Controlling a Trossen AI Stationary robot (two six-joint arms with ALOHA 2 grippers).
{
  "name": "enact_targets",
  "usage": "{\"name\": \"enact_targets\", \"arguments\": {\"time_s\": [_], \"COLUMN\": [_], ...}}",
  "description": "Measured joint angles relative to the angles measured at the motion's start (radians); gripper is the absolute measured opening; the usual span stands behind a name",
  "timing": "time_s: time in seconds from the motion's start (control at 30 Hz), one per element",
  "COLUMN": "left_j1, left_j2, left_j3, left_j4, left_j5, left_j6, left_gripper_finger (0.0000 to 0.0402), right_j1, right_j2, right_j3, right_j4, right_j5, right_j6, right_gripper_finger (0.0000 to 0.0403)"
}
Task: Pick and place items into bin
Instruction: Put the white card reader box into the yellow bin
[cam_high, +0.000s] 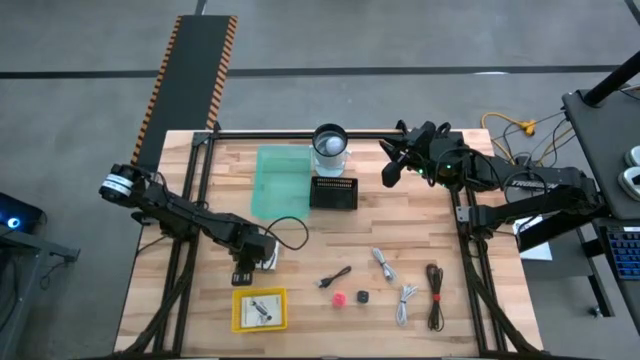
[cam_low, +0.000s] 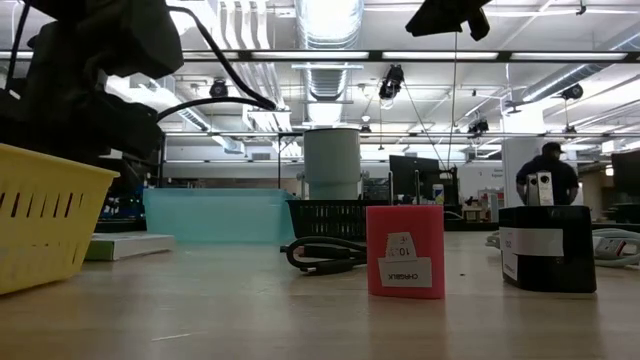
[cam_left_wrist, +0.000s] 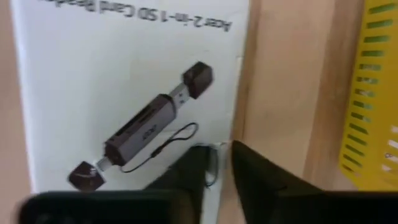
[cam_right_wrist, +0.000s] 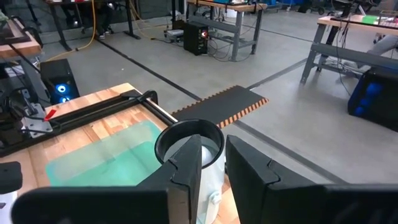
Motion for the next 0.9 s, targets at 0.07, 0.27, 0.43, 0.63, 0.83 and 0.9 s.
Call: {"name": "enact_targets", "arguments": {"time_s": [0.07, 0.27, 0.43, 0.63, 0.83, 0.9], "left_j1": [0.000, 0.001, 0.005, 0.005, 0.006, 0.005], "left_j2": [0.000, -0.005, -0.038, -0.122, -0.211, -0.227], "left_j3": [0.001, 0.010, 0.048, 0.135, 0.234, 0.272], "left_j4": [0.003, -0.014, -0.137, -0.213, -0.208, -0.208], "left_j5": [0.004, 0.064, 0.137, 0.141, 0.147, 0.147], "left_j6": [0.000, 0.002, 0.005, -0.022, -0.144, -0.218], "left_gripper_finger": [0.0016, 0.0005, 0.0002, 0.0000, 0.0000, 0.0000], "right_j1": [0.000, 0.000, 0.000, 0.000, 0.000, 0.000], "right_j2": [0.000, 0.000, 0.000, 0.000, 0.000, 0.000], "right_j3": [0.000, 0.000, 0.000, 0.000, 0.000, 0.000], "right_j4": [0.000, 0.001, 0.002, 0.002, 0.002, 0.002], "right_j5": [0.000, 0.000, 0.000, 0.000, 0.000, 0.000], "right_j6": [0.000, -0.002, -0.002, 0.000, 0.000, 0.001], "right_gripper_finger": [0.0061, 0.0059, 0.0059, 0.0059, 0.0059, 0.0059]}}
